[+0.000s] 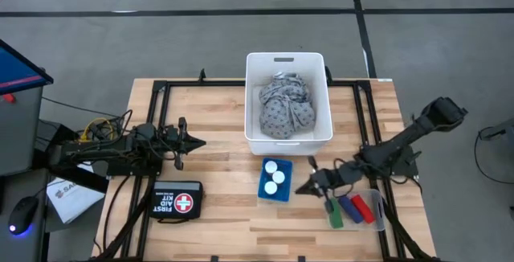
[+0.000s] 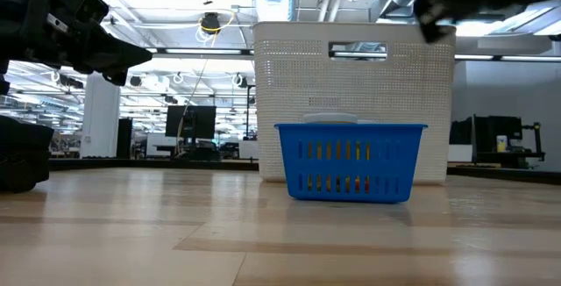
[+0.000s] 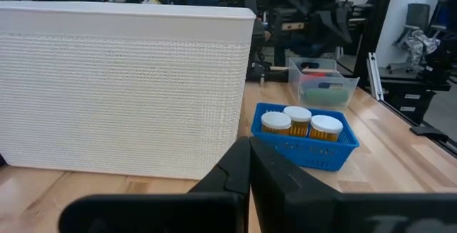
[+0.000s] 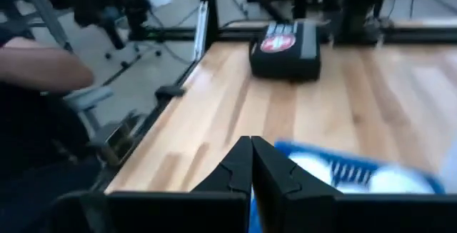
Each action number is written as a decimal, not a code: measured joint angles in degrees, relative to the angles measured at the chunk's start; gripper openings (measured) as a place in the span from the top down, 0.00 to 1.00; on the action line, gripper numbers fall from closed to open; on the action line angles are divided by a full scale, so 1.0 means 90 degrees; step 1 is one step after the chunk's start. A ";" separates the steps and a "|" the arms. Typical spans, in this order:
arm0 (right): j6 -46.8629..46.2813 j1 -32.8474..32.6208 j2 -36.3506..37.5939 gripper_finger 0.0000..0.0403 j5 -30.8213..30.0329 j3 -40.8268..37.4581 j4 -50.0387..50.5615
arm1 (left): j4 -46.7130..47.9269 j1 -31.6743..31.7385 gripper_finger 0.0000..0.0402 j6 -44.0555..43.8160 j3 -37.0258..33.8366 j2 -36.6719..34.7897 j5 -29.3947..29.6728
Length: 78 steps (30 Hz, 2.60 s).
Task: Pick & place medical supplies in basket/bin
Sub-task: Return to Home Position
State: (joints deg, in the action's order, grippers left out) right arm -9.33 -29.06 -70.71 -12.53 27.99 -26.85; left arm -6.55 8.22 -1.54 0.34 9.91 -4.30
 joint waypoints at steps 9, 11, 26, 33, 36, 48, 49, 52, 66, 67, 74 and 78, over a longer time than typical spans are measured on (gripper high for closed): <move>-0.0557 -0.1061 0.1369 1.00 -0.1849 -0.1097 0.0531 | 0.0002 0.0001 1.00 0.0000 0.0000 0.0000 0.0001; -0.0821 -0.1076 0.1715 1.00 -0.2005 -0.1173 0.0969 | -0.0003 0.0001 1.00 0.0000 0.0000 0.0000 -0.0002; -0.1889 -0.1071 0.2688 1.00 -0.3419 -0.1176 0.3190 | -0.0010 -0.0001 1.00 0.0000 0.0002 0.0000 -0.0001; -0.1226 -0.1042 0.2988 1.00 -0.3389 -0.1176 0.3245 | -0.0012 -0.0002 1.00 0.0000 0.0002 0.0000 0.0001; -0.0861 -0.1039 0.3281 1.00 -0.3230 -0.1417 0.2726 | -0.0012 -0.0001 1.00 0.0000 0.0002 0.0000 -0.0001; -0.0357 -0.0429 0.5365 1.00 -0.1176 -0.3036 0.1695 | -0.0012 0.0000 1.00 -0.0001 0.0002 0.0000 0.0001; -0.0262 -0.0379 0.5540 1.00 -0.1043 -0.3036 0.1830 | -0.0013 -0.0002 1.00 -0.0002 0.0002 0.0000 0.0001; 0.0043 -0.0195 0.6063 1.00 -0.0748 -0.3036 0.2290 | -0.0013 0.0000 1.00 0.0000 0.0002 0.0000 -0.0002; 0.1698 0.0953 0.7147 1.00 -0.0593 -0.2946 0.2930 | -0.0015 -0.0001 1.00 -0.0001 0.0002 0.0000 0.0000; 0.1716 0.1095 0.7155 1.00 -0.0563 -0.2945 0.2939 | -0.0016 0.0001 1.00 0.0000 0.0002 0.0000 0.0001; 0.1580 0.2227 0.7154 1.00 0.0917 -0.2903 0.3250 | -0.0015 -0.0002 1.00 0.0000 0.0002 0.0000 0.0000; 0.1483 0.2837 0.7152 1.00 0.1702 -0.2898 0.3288 | -0.0015 -0.0002 1.00 -0.0002 0.0002 0.0000 -0.0001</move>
State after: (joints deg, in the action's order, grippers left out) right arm 4.02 -3.52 -6.34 2.79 1.91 2.75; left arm -6.68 8.21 -1.56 0.36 9.91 -4.31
